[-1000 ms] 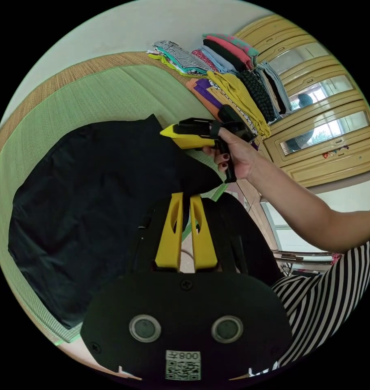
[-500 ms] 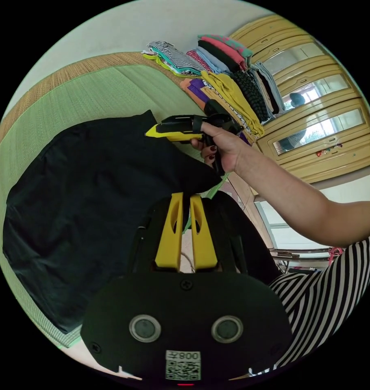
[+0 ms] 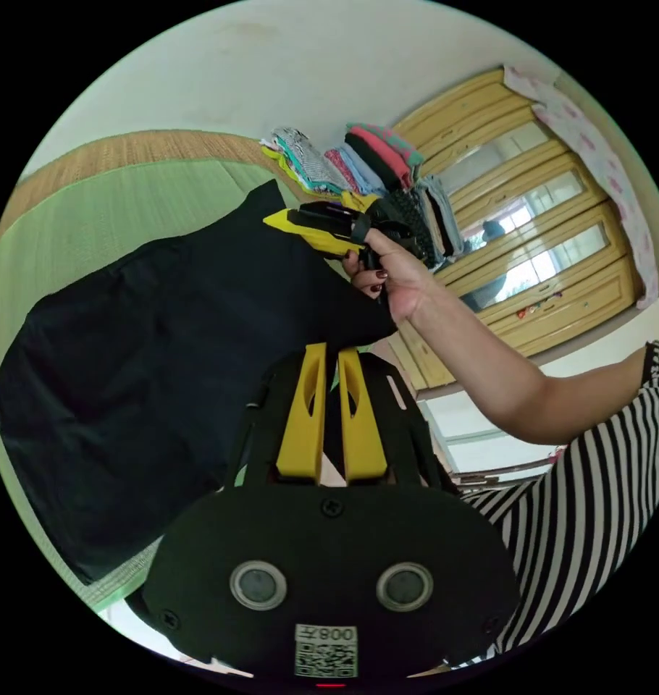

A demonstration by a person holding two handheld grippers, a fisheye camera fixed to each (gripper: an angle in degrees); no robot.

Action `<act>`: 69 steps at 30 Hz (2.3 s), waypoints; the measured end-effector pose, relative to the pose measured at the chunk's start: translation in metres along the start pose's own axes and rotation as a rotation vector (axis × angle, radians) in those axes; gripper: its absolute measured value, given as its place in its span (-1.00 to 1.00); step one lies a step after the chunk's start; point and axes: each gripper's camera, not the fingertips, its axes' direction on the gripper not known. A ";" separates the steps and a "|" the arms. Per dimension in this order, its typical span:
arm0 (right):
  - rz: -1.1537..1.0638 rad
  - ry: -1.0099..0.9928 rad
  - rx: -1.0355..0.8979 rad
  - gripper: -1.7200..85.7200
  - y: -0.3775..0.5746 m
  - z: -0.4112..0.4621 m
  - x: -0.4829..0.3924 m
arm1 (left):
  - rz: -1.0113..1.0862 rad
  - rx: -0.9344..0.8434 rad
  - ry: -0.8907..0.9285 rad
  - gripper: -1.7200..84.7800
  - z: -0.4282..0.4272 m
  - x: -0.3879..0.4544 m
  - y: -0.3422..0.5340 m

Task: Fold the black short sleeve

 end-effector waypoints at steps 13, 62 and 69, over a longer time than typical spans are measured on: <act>-0.244 0.153 -0.254 -0.93 -0.033 0.239 -0.211 | -0.375 0.407 0.078 -0.90 -0.149 -0.142 0.138; -0.530 0.586 -0.646 -0.78 -0.060 0.585 -0.476 | -0.659 0.522 0.131 -0.94 -0.328 -0.378 0.298; -0.556 0.576 -0.608 -0.83 -0.071 0.567 -0.490 | -0.690 0.482 -0.012 -0.95 -0.338 -0.364 0.313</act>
